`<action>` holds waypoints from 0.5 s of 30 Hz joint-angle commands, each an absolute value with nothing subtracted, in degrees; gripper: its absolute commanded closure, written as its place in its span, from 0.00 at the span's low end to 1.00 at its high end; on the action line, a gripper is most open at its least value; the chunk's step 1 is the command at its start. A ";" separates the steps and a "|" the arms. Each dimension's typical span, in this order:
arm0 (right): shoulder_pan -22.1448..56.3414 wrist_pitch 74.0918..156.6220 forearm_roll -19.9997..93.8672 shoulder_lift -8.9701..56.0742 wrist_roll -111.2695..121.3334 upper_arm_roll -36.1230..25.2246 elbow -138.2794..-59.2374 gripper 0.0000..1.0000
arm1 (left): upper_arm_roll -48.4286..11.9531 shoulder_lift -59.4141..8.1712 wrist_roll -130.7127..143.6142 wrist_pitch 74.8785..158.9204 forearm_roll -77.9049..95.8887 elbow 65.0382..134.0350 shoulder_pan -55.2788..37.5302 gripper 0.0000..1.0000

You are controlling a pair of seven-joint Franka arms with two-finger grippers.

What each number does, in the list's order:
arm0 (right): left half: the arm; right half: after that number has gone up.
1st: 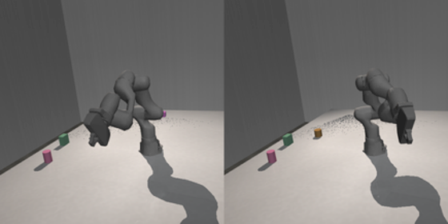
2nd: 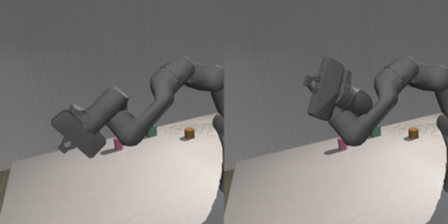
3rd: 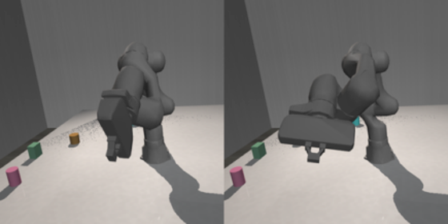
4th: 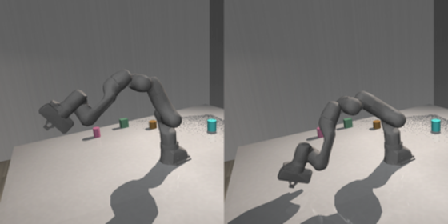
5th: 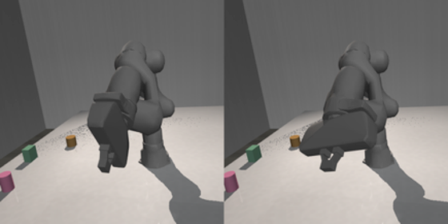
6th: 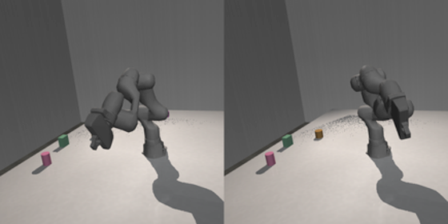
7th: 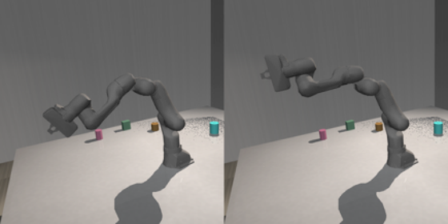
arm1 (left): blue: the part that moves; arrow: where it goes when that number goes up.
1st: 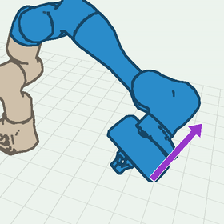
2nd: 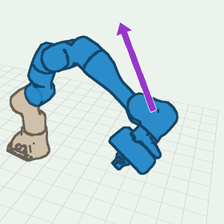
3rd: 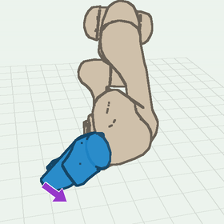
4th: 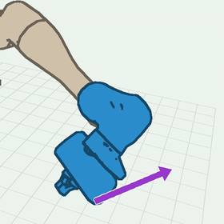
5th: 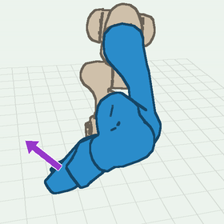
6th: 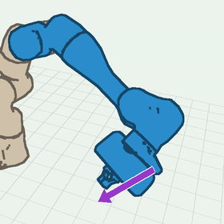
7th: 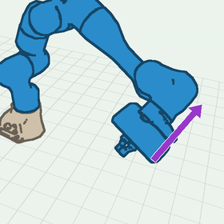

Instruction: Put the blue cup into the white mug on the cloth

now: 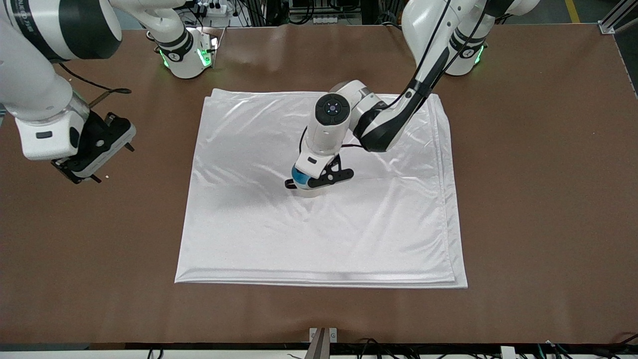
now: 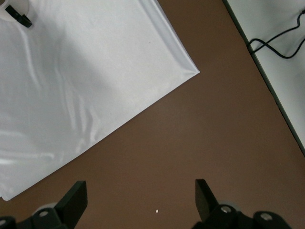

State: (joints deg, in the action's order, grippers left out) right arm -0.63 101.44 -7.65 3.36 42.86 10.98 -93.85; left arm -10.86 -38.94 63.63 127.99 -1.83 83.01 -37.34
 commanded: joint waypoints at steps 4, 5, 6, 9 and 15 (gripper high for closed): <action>-3.60 100.11 -7.29 3.60 30.96 11.60 -90.97 0.00 | -10.20 -39.46 66.09 127.79 -3.87 82.62 -38.32 1.00; -3.69 100.19 -7.38 3.86 29.11 11.60 -90.97 0.00 | -10.20 -39.72 66.09 127.79 -3.87 82.62 -38.32 1.00; -3.69 100.28 -7.47 3.95 27.18 11.60 -90.97 0.00 | -10.20 -39.81 66.09 127.79 -3.87 82.62 -38.32 1.00; -4.22 100.46 -7.38 4.48 21.46 11.60 -90.88 0.00 | -10.20 -40.52 66.09 127.79 -4.48 82.62 -38.15 1.00; -5.71 100.46 -6.50 4.57 19.60 11.60 -91.14 0.00 | -10.02 -41.40 65.92 127.79 -5.54 82.62 -37.62 1.00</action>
